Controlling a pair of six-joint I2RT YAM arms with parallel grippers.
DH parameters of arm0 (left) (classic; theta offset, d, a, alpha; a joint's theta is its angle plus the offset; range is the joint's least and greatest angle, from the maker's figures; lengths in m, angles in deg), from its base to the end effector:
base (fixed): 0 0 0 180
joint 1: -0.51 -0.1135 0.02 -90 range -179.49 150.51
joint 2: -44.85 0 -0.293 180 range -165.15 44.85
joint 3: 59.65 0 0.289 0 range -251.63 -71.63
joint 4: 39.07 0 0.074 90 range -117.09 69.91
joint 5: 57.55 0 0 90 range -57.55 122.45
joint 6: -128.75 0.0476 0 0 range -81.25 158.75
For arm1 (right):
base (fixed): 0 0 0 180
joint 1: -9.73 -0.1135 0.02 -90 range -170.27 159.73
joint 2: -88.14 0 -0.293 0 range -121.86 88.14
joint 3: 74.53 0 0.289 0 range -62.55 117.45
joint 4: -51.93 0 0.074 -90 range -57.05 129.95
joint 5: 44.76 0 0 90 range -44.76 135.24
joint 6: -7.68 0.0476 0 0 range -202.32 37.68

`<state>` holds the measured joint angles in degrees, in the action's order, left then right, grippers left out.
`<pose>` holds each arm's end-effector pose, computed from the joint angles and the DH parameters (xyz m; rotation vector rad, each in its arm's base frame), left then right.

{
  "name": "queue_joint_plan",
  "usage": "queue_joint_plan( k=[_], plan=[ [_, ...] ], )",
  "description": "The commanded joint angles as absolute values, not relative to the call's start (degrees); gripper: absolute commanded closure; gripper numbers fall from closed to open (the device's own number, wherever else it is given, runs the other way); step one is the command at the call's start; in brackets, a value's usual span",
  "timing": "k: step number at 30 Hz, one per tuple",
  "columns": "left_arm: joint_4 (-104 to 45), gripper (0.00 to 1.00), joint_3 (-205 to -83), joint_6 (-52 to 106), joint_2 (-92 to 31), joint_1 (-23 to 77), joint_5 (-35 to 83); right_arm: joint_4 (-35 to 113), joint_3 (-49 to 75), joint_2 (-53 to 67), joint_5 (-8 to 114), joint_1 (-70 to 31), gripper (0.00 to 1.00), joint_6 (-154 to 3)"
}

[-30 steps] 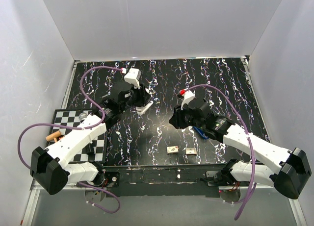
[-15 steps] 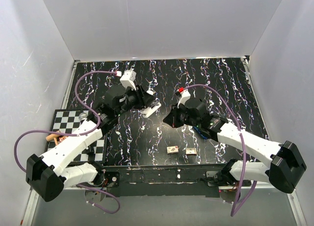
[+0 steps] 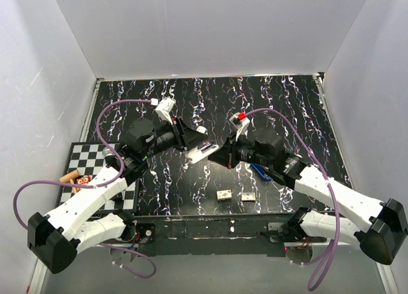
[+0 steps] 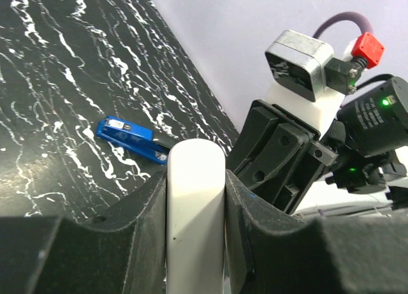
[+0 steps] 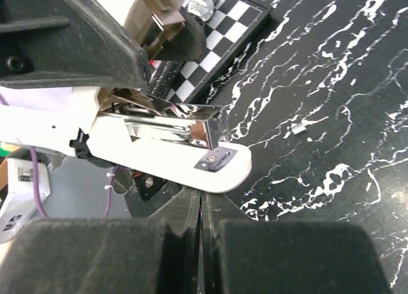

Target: Unload the staples from the stapler

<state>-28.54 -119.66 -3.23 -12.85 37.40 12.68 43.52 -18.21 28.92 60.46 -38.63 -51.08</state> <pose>0.2061 -0.1748 0.3558 0.1989 1.8811 -1.2805 0.1742 0.2148 0.3271 -0.4947 1.8710 1.2070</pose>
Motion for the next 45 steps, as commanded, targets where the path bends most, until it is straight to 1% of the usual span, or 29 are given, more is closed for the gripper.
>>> queue_joint_plan(
  k=[1, 10, 18, 24, 29, 34, 41, 45],
  plan=[
    [-34.37, 1.0, -119.01, -6.07, -11.67, 37.34, 6.18, 47.24, -16.24, 29.52, 66.15, -38.7, 0.99, -52.26],
    [-36.67, 1.0, -118.48, -5.03, -10.09, 37.43, -1.21, 47.42, -13.86, 30.75, 68.35, -38.61, 0.99, -55.34],
    [-37.37, 1.0, -118.56, -1.16, -10.7, 37.43, -11.13, 41.53, -8.15, 31.72, 70.54, -38.61, 0.99, -60.61],
    [-37.46, 1.0, -119.0, 1.91, -11.23, 38.04, -18.34, 38.47, -3.93, 30.67, 75.81, -38.61, 0.99, -62.81],
    [-34.48, 1.0, -120.76, 5.96, -13.95, 40.06, -23.71, 36.08, -0.16, 28.82, 81.61, -38.7, 0.99, -63.95],
    [-32.19, 1.0, -122.95, 9.56, -17.38, 45.5, -26.87, 34.76, 3.1, 25.92, 86.1, -39.05, 0.99, -64.74],
    [-29.11, 0.99, -124.89, 12.47, -20.45, 49.55, -30.3, 32.39, 6.62, 23.2, 87.6, -40.1, 0.99, -67.47],
    [-27.44, 1.0, -125.51, 14.48, -20.46, 50.08, -27.95, 31.34, 7.32, 22.49, 87.08, -40.54, 0.99, -68.43]
  ],
)
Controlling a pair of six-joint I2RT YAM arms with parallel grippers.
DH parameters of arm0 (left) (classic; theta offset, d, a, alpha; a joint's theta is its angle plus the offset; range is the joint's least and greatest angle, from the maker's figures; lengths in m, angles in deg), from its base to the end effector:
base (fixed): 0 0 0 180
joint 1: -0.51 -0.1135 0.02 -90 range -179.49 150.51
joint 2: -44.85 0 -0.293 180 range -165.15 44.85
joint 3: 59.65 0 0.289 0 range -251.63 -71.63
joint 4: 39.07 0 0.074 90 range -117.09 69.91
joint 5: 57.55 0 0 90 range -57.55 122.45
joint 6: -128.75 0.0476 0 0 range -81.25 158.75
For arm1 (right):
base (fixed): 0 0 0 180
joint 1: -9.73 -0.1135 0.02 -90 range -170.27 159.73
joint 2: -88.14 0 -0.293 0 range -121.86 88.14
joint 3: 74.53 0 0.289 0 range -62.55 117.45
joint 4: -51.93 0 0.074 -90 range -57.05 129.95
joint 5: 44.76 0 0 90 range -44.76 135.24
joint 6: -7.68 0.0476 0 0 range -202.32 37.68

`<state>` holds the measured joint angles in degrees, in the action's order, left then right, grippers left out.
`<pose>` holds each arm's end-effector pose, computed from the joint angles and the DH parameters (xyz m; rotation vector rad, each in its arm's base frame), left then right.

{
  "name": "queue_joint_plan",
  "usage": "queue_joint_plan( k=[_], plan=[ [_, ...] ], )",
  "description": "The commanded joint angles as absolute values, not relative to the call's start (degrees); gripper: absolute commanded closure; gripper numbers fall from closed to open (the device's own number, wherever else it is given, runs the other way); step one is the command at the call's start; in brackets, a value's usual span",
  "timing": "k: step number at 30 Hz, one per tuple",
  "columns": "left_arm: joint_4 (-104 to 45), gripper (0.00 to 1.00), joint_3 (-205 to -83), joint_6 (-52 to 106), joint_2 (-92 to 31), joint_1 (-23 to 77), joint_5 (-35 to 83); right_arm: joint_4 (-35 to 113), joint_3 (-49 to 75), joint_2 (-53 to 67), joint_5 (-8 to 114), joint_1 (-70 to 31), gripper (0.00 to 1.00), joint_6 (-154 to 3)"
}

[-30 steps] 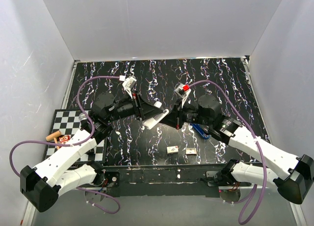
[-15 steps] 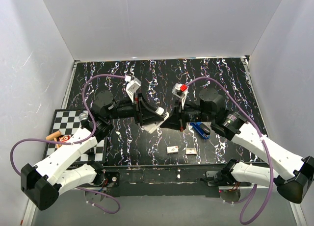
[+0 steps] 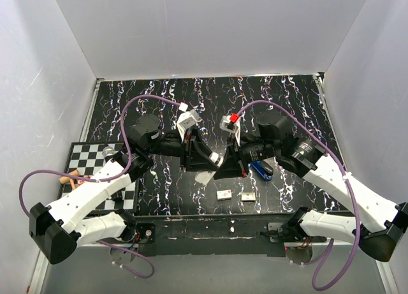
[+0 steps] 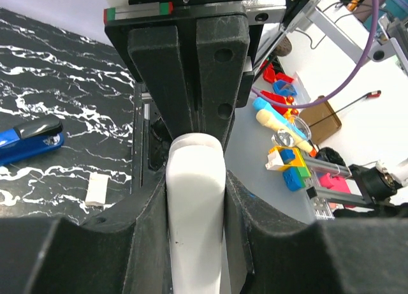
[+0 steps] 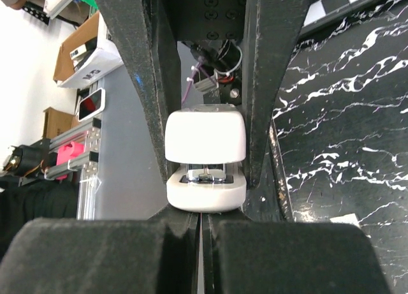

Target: Unload the staples from the stapler

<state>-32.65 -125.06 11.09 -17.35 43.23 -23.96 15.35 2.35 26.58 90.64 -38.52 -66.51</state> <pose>0.1730 -0.2137 0.3832 1.0789 1.5746 -1.6738 0.1474 0.2160 0.4085 -1.1354 1.8040 1.4702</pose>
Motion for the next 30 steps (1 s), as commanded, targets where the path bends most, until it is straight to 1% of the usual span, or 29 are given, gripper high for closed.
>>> queue_joint_plan(
  k=[1, 7, 13, 22, 25, 30],
  plan=[
    [-25.26, 1.0, -125.51, 15.27, -20.02, 50.08, -26.54, 31.25, 6.97, 22.84, 86.64, -40.63, 0.99, -68.52],
    [-20.68, 1.0, -127.35, 18.35, -17.12, 50.08, -19.33, 29.14, 2.5, 26.0, 82.07, -40.54, 0.99, -70.1],
    [-17.6, 1.0, -130.07, 20.37, -15.01, 50.08, -13.44, 29.75, -6.28, 31.36, 75.39, -40.54, 0.99, -69.5],
    [-10.84, 1.0, -133.85, 24.51, -15.97, 50.0, -1.67, 29.31, -13.59, 38.22, 63.35, -40.54, 0.99, -67.03],
    [-8.64, 1.0, -135.17, 25.12, -17.02, 50.08, 5.79, 28.35, -14.73, 39.36, 58.17, -40.54, 0.99, -65.28],
    [-2.75, 1.0, -138.95, 25.3, -21.5, 49.82, 23.62, 26.32, -15.7, 40.07, 49.64, -40.54, 0.99, -62.9]
  ],
)
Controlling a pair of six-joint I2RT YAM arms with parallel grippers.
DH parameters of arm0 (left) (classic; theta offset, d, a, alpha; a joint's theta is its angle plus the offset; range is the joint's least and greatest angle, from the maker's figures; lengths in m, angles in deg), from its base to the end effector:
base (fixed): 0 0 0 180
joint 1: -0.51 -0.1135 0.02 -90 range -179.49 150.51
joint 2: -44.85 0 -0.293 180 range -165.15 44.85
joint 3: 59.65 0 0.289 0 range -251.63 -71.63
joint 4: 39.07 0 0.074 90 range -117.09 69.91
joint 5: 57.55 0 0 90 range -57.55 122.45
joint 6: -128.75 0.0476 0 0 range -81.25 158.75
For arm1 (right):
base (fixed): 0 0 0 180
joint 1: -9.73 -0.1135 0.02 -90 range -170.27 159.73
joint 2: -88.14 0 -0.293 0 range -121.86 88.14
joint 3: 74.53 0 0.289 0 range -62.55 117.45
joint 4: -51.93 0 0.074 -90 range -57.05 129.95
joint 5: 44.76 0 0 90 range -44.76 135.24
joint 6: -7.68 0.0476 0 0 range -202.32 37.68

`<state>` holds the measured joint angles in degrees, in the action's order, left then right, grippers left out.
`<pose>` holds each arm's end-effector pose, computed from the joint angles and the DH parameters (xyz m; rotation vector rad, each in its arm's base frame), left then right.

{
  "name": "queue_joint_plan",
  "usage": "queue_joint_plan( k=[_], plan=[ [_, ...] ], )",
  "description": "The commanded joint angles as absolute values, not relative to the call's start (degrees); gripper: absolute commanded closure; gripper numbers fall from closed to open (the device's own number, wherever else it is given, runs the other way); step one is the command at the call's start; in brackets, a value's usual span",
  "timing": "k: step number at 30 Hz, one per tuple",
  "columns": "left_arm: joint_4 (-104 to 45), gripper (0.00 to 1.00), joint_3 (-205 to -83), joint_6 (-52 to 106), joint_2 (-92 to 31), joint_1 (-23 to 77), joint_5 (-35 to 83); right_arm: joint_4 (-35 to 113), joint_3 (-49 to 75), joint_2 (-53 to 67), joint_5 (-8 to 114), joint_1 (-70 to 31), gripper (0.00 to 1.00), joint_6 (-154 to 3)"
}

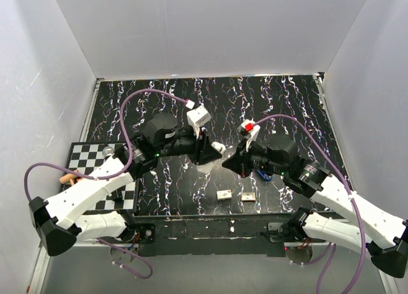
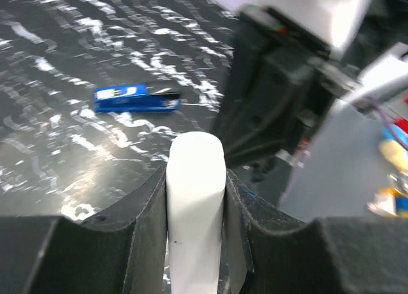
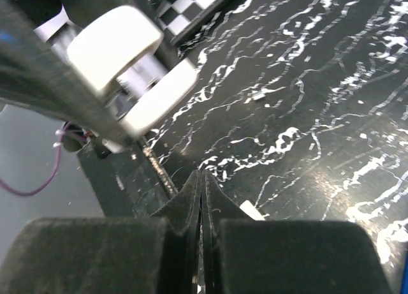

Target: Unload the staples from the stapler

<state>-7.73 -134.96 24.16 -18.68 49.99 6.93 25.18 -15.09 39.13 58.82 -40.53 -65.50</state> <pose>0.1680 -0.2281 0.3956 0.9198 1.8425 -1.1519 0.1368 0.1821 0.3532 -0.7352 1.8364 1.0111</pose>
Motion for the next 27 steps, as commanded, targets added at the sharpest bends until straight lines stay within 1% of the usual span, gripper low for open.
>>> queue_joint_plan(
  k=[1, 4, 5, 8, 14, 16, 27],
  plan=[
    [-1.79, 1.0, -139.56, 25.13, -22.38, 49.65, 27.05, 26.24, -15.88, 39.98, 48.85, -40.54, 0.99, -62.55],
    [-0.11, 1.0, -141.59, 24.08, -25.63, 47.81, 34.44, 26.06, -15.97, 39.28, 48.14, -40.54, 0.99, -61.5],
    [0.07, 1.0, -141.94, 23.55, -26.6, 46.58, 34.9, 26.15, -15.97, 38.93, 48.14, -40.54, 0.99, -61.32],
    [-0.1, 1.0, -142.21, 21.35, -29.06, 41.57, 34.12, 26.32, -16.06, 38.14, 48.66, -40.54, 0.99, -60.44],
    [-0.2, 1.0, -144.22, 22.75, -35.73, 34.36, 34.64, 27.02, -16.49, 35.5, 49.8, -40.54, 0.99, -58.25],
    [0.24, 1.0, -146.15, 23.71, -39.07, 32.6, 33.86, 27.9, -17.02, 34.62, 50.77, -40.54, 0.99, -57.46],
    [5.52, 1.0, -159.86, 26.53, -58.94, 24.16, 37.71, 31.77, -18.87, 31.55, 53.85, -40.54, 0.99, -55.08]
  ],
)
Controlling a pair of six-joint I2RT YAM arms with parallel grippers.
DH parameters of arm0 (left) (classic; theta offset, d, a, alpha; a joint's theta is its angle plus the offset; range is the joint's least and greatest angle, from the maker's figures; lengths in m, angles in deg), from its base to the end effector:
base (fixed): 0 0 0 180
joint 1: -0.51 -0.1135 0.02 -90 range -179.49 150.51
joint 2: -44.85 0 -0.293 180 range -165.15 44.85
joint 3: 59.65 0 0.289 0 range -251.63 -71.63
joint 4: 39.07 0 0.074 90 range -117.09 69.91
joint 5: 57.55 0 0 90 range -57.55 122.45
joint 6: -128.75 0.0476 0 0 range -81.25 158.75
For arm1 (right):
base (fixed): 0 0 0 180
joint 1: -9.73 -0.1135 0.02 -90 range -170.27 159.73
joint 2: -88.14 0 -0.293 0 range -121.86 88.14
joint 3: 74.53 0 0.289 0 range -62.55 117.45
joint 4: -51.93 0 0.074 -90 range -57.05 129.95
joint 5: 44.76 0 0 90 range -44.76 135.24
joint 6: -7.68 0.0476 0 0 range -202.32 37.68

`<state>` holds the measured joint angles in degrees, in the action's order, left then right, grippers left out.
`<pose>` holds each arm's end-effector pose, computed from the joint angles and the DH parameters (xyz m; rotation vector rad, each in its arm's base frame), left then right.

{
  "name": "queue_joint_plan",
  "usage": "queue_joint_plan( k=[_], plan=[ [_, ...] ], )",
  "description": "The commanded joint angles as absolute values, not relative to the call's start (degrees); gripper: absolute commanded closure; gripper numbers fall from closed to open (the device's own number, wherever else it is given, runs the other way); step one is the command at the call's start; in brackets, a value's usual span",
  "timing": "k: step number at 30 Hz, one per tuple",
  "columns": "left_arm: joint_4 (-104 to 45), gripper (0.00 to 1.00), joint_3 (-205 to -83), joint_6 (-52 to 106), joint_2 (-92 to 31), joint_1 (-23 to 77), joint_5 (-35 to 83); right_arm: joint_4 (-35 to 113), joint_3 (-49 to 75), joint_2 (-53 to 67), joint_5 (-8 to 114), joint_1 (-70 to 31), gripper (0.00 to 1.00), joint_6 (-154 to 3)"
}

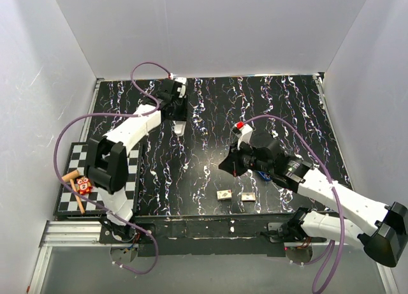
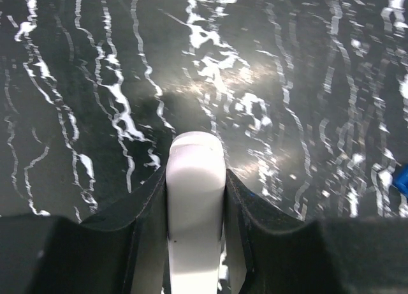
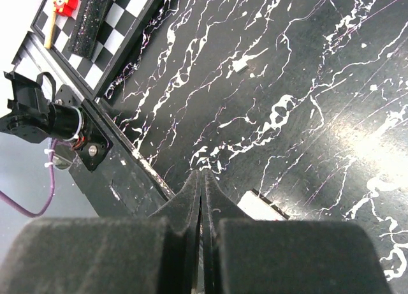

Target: Unload the staples from the stapler

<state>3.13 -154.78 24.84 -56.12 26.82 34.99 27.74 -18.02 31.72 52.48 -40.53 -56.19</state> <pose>0.3994 -0.1951 0.2814 0.2415 2.4139 -0.2693 0.1601 0.2019 0.3086 -0.5293 2.0595 0.9572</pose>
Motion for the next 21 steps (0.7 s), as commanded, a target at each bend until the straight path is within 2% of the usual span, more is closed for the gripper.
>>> queue_joint_plan(
  k=[1, 18, 21],
  plan=[
    [5.69, 1.0, -160.57, 26.88, -60.26, 23.55, 37.89, 32.03, -18.87, 31.2, 54.02, -40.63, 0.99, -55.08],
    [7.8, 1.0, -168.75, 27.67, -77.05, 19.5, 40.88, 35.55, -18.87, 26.27, 56.4, -40.63, 0.99, -54.73],
    [7.89, 0.97, -169.28, 27.94, -77.85, 19.23, 41.23, 35.73, -18.61, 25.66, 56.75, -40.63, 0.99, -54.81]
  ],
)
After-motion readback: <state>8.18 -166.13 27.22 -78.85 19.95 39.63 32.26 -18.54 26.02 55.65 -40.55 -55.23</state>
